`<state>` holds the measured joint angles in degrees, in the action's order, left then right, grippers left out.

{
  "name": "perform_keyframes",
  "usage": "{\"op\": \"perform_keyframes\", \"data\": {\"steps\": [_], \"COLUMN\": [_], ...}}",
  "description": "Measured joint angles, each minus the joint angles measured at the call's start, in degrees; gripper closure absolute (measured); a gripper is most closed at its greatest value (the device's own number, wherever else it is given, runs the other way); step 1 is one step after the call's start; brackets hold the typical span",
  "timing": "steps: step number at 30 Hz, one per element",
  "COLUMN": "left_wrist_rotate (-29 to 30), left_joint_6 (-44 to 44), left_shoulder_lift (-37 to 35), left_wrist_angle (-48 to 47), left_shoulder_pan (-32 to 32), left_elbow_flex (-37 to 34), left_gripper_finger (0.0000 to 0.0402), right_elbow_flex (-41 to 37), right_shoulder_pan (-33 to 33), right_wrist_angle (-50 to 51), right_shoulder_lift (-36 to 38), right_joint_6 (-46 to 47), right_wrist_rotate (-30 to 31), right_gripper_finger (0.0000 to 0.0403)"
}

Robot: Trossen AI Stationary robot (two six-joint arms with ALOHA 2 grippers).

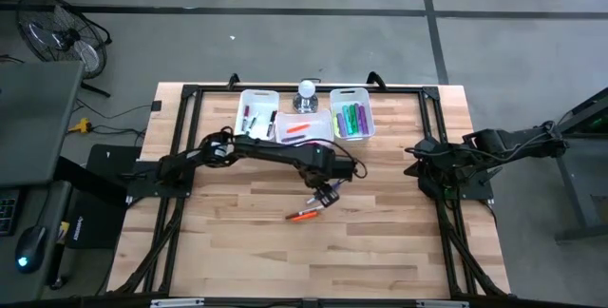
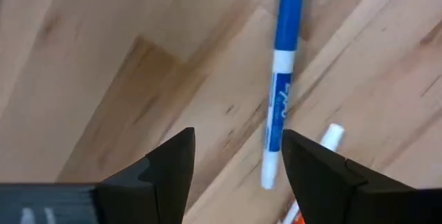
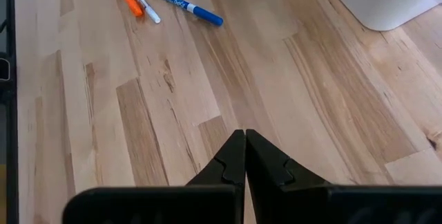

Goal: Pick & Place Markers
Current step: Put the blue marker pen into the left white bin

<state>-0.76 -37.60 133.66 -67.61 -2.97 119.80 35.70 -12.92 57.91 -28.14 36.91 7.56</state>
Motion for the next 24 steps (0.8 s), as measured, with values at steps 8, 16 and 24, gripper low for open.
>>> {"op": "perform_keyframes", "data": {"steps": [8, 16, 24], "left_wrist_rotate": [-0.2, -0.1, 1.5], "left_joint_6": [0.3, 0.4, 0.4], "left_shoulder_lift": [1.4, 1.7, 1.7], "left_wrist_angle": [1.4, 2.6, 4.5], "left_shoulder_pan": [-0.6, -0.8, -1.7], "left_elbow_flex": [0.1, 0.2, 0.2], "left_gripper_finger": [0.0189, 0.0189, 0.0189], "right_elbow_flex": [0.0, 0.0, 0.0], "right_shoulder_pan": [0.0, 0.0, 0.0], "right_wrist_angle": [0.1, 0.1, 0.1], "right_shoulder_lift": [0.0, 0.0, 0.0], "right_joint_6": [0.3, 0.3, 0.2], "right_wrist_rotate": [0.4, 0.3, 0.3], "right_gripper_finger": [0.0402, 0.0402, 0.0402]}}
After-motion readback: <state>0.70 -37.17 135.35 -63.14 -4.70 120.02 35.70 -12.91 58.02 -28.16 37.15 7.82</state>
